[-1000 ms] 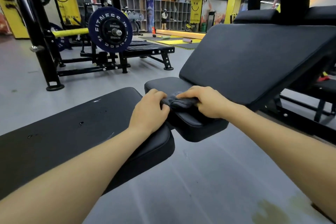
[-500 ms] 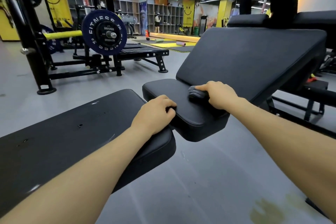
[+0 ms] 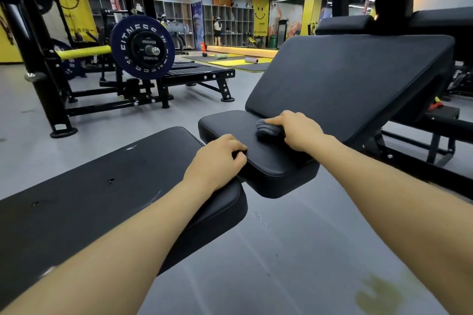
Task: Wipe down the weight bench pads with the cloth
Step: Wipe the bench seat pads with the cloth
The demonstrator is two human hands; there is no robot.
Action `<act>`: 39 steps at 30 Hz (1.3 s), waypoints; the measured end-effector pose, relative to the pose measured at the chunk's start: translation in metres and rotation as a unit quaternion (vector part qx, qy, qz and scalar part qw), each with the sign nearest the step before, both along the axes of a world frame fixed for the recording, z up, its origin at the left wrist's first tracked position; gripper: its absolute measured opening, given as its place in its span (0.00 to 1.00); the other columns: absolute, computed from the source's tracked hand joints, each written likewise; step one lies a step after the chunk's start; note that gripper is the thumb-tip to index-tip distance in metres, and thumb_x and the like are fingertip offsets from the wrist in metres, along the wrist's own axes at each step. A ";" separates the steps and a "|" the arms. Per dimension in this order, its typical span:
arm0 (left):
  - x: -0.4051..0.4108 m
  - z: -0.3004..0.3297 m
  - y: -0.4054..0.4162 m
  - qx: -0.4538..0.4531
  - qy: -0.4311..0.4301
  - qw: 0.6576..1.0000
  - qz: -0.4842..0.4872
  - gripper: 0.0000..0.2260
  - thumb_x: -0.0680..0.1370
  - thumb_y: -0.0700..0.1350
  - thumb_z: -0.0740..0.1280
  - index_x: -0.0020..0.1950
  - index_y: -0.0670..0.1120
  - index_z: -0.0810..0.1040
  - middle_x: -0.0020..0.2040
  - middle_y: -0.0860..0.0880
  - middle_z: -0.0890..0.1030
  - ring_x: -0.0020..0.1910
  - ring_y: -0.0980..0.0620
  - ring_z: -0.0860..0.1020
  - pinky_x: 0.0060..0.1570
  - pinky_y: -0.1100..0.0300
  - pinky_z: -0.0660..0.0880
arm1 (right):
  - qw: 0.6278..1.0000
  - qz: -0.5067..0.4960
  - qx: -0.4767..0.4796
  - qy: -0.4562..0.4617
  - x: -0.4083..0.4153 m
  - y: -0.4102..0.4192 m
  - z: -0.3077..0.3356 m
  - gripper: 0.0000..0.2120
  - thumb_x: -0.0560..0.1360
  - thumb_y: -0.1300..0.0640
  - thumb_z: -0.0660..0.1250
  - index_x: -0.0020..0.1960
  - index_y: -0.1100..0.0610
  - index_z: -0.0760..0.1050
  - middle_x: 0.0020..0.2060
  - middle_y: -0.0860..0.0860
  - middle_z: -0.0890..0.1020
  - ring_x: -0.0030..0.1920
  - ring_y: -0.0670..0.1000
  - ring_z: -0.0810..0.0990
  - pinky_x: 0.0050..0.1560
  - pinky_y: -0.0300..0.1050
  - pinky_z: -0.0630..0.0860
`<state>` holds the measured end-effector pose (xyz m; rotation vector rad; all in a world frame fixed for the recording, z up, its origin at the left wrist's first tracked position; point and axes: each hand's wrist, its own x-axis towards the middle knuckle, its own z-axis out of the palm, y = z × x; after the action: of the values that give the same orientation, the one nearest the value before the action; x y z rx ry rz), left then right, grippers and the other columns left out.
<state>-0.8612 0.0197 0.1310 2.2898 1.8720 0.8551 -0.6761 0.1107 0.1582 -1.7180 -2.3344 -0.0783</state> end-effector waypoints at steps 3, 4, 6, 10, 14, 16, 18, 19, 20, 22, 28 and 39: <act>-0.002 0.000 -0.001 0.002 0.002 1.000 0.003 0.14 0.77 0.47 0.58 0.59 0.54 0.78 0.59 0.59 0.75 0.52 0.54 0.75 0.51 0.61 0.69 | 1.000 0.005 -0.001 0.021 -0.010 -0.008 0.002 0.30 0.76 0.67 0.55 0.71 0.40 0.64 0.62 0.53 0.70 0.60 0.59 0.70 0.48 0.51 0.70; -0.002 0.000 -0.001 0.000 0.005 1.000 0.003 0.14 0.77 0.47 0.58 0.59 0.54 0.78 0.59 0.59 0.75 0.52 0.53 0.75 0.51 0.61 0.69 | 1.000 0.022 0.009 0.014 -0.005 -0.021 0.001 0.30 0.76 0.67 0.55 0.70 0.40 0.65 0.62 0.52 0.71 0.60 0.58 0.70 0.48 0.50 0.70; -0.002 0.000 -0.001 0.004 0.009 1.000 0.001 0.14 0.77 0.48 0.58 0.59 0.55 0.78 0.58 0.59 0.75 0.53 0.53 0.75 0.52 0.59 0.70 | 0.997 0.074 0.037 -0.008 0.014 -0.051 -0.004 0.30 0.76 0.68 0.55 0.70 0.39 0.66 0.61 0.49 0.72 0.59 0.56 0.71 0.50 0.50 0.72; -0.002 -0.002 0.001 0.012 0.002 1.000 0.006 0.13 0.77 0.48 0.59 0.59 0.55 0.78 0.58 0.59 0.76 0.52 0.53 0.76 0.52 0.58 0.71 | 0.992 0.115 0.047 -0.002 0.046 -0.081 -0.007 0.31 0.76 0.67 0.55 0.70 0.37 0.64 0.60 0.45 0.72 0.57 0.53 0.71 0.51 0.51 0.74; -0.001 -0.003 0.001 0.013 -0.006 1.000 0.006 0.13 0.77 0.48 0.60 0.58 0.54 0.79 0.57 0.59 0.76 0.52 0.54 0.76 0.54 0.57 0.72 | 0.999 -0.006 0.048 -0.011 0.050 -0.046 -0.004 0.31 0.76 0.66 0.57 0.72 0.39 0.61 0.59 0.51 0.71 0.57 0.56 0.70 0.45 0.49 0.71; -0.001 -0.001 0.002 0.018 -0.010 1.000 0.003 0.13 0.77 0.48 0.60 0.58 0.54 0.79 0.57 0.59 0.76 0.53 0.54 0.76 0.54 0.56 0.72 | 0.998 -0.040 0.049 0.001 0.044 -0.040 -0.006 0.30 0.75 0.66 0.58 0.72 0.42 0.62 0.58 0.53 0.70 0.57 0.57 0.69 0.45 0.48 0.69; -0.002 -0.002 0.001 0.015 -0.010 1.000 0.004 0.13 0.77 0.48 0.60 0.58 0.54 0.79 0.57 0.59 0.76 0.53 0.53 0.76 0.52 0.57 0.72 | 0.997 -0.044 0.053 0.022 0.042 -0.049 -0.011 0.29 0.75 0.66 0.59 0.72 0.43 0.63 0.57 0.54 0.70 0.56 0.58 0.69 0.46 0.48 0.69; -0.001 -0.003 0.001 0.015 -0.007 1.000 0.003 0.13 0.77 0.48 0.60 0.58 0.54 0.79 0.57 0.59 0.76 0.53 0.53 0.76 0.52 0.57 0.71 | 0.997 -0.042 0.057 0.038 0.044 -0.058 -0.013 0.29 0.76 0.66 0.59 0.72 0.44 0.64 0.57 0.54 0.70 0.56 0.58 0.70 0.47 0.49 0.70; -0.001 -0.003 0.001 0.016 -0.004 1.000 0.003 0.13 0.77 0.48 0.60 0.58 0.54 0.79 0.57 0.59 0.76 0.53 0.53 0.76 0.52 0.58 0.71 | 0.996 -0.036 0.061 0.055 0.046 -0.070 -0.016 0.28 0.75 0.66 0.59 0.71 0.44 0.65 0.57 0.53 0.70 0.56 0.58 0.70 0.48 0.49 0.71; -0.001 -0.002 0.001 0.014 -0.004 1.000 0.005 0.13 0.77 0.48 0.60 0.58 0.54 0.79 0.58 0.59 0.76 0.53 0.53 0.76 0.53 0.57 0.71 | 0.994 -0.009 0.063 0.090 0.048 -0.099 -0.024 0.27 0.75 0.66 0.59 0.70 0.45 0.67 0.56 0.53 0.70 0.55 0.58 0.71 0.49 0.49 0.72; 0.000 0.000 0.000 0.014 -0.004 1.000 0.007 0.13 0.76 0.48 0.61 0.58 0.53 0.79 0.58 0.58 0.76 0.53 0.52 0.76 0.52 0.59 0.70 | 0.987 0.009 0.112 0.118 0.049 -0.117 -0.040 0.26 0.77 0.63 0.60 0.71 0.45 0.64 0.52 0.51 0.69 0.50 0.57 0.73 0.44 0.52 0.74; 0.002 0.001 -0.003 0.021 -0.004 1.000 0.013 0.12 0.75 0.47 0.63 0.57 0.52 0.80 0.58 0.55 0.77 0.55 0.51 0.75 0.52 0.58 0.69 | 0.974 -0.003 0.161 0.160 0.007 -0.140 -0.054 0.25 0.75 0.65 0.61 0.70 0.49 0.67 0.53 0.55 0.70 0.46 0.60 0.73 0.40 0.46 0.67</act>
<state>-0.8595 0.0170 0.1321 2.2865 1.9035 0.9133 -0.6690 -0.0289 0.1042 -1.4568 -1.9602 -0.1598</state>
